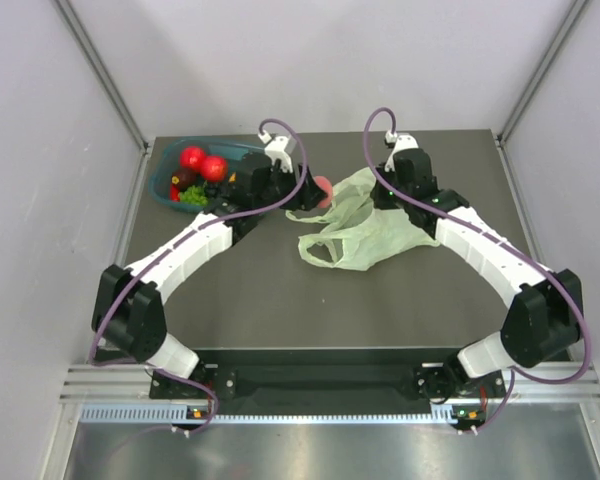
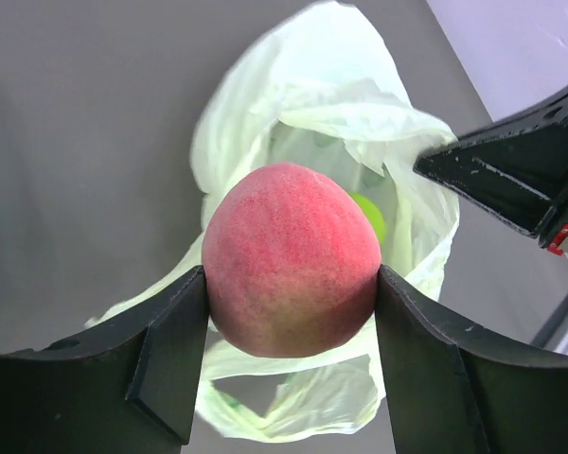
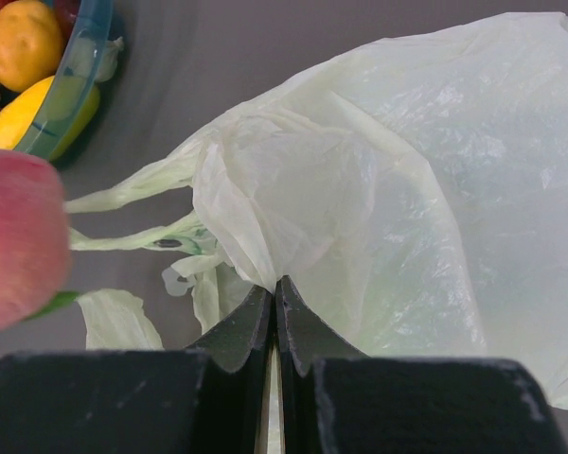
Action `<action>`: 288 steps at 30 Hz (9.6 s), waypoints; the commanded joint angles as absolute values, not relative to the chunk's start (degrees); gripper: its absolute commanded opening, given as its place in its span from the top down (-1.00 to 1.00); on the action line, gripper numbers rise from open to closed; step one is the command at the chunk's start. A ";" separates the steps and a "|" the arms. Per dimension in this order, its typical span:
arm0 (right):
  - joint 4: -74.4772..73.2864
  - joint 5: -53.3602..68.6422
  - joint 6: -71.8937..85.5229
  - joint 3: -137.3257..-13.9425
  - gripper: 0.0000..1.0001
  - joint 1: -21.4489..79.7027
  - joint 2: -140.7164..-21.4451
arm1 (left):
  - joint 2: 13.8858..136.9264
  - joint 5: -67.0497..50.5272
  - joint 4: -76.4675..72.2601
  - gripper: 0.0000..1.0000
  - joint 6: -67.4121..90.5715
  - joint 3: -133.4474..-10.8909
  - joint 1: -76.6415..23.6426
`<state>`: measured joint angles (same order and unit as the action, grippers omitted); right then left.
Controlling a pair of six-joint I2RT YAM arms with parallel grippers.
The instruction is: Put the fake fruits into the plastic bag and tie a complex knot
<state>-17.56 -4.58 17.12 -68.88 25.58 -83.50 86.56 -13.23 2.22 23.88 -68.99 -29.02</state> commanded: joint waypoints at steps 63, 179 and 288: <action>-10.37 -3.61 21.45 -64.42 1.00 23.91 -79.80 | 103.52 11.25 27.77 -0.65 23.64 -87.62 -4.31; -11.87 -2.02 24.87 -66.01 1.00 22.41 -75.59 | 113.54 0.97 -42.72 0.54 34.45 -69.15 -45.09; -13.36 -0.53 20.92 -64.07 1.00 20.48 -73.92 | 82.79 -11.16 -19.15 0.01 19.17 -60.30 -25.90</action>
